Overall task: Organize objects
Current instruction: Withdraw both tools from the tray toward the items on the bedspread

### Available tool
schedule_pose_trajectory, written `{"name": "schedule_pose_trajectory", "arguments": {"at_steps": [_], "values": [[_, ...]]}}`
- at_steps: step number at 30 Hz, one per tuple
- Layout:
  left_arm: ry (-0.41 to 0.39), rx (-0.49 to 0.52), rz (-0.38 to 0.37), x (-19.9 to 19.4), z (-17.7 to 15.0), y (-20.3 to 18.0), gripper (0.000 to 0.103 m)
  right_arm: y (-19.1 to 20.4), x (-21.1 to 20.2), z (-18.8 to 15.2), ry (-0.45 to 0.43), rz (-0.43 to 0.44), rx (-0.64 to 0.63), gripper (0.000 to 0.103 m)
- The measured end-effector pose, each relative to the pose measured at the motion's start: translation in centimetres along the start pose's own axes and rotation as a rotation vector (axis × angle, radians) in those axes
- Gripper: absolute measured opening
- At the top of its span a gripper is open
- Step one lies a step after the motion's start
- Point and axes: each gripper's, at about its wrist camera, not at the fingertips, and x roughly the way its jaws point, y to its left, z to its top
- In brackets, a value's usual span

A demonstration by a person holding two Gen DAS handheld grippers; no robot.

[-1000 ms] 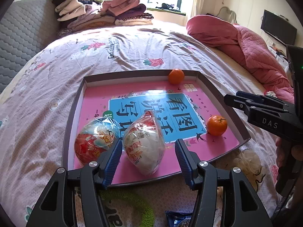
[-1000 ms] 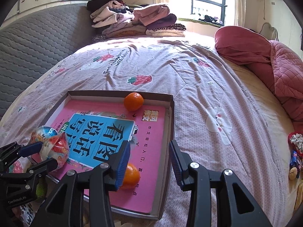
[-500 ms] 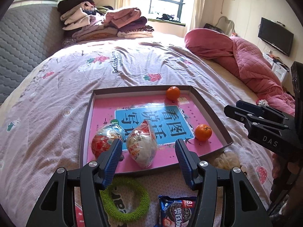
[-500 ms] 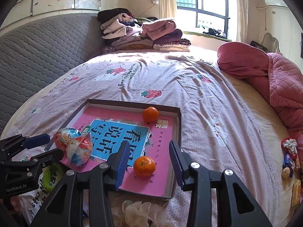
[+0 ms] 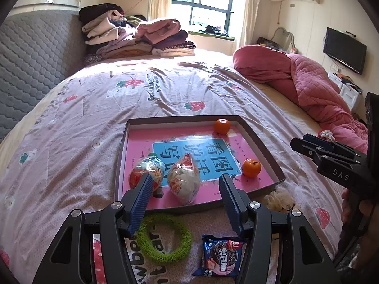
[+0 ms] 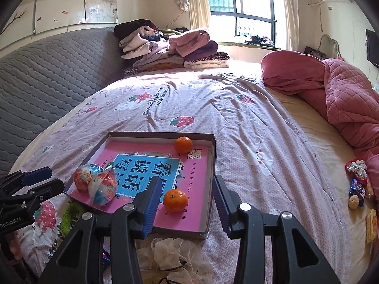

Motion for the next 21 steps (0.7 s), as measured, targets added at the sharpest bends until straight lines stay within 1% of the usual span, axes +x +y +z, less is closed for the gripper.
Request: {"name": "schedule_pose_trajectory", "arguments": {"at_steps": [6,15,21], "values": [[-0.008,-0.009,0.002,-0.9,-0.6,0.1,0.060,0.2,-0.8,-0.4,-0.008,0.005,0.000,0.044],[-0.017,0.008,0.009,-2.2,-2.0,-0.4,0.060,0.7,-2.1,-1.5,-0.014,0.011,-0.014,0.044],[-0.007,0.004,0.018,-2.4,-2.8,-0.2,0.060,0.9,-2.7,-2.6,-0.011,0.016,-0.026,0.045]]}}
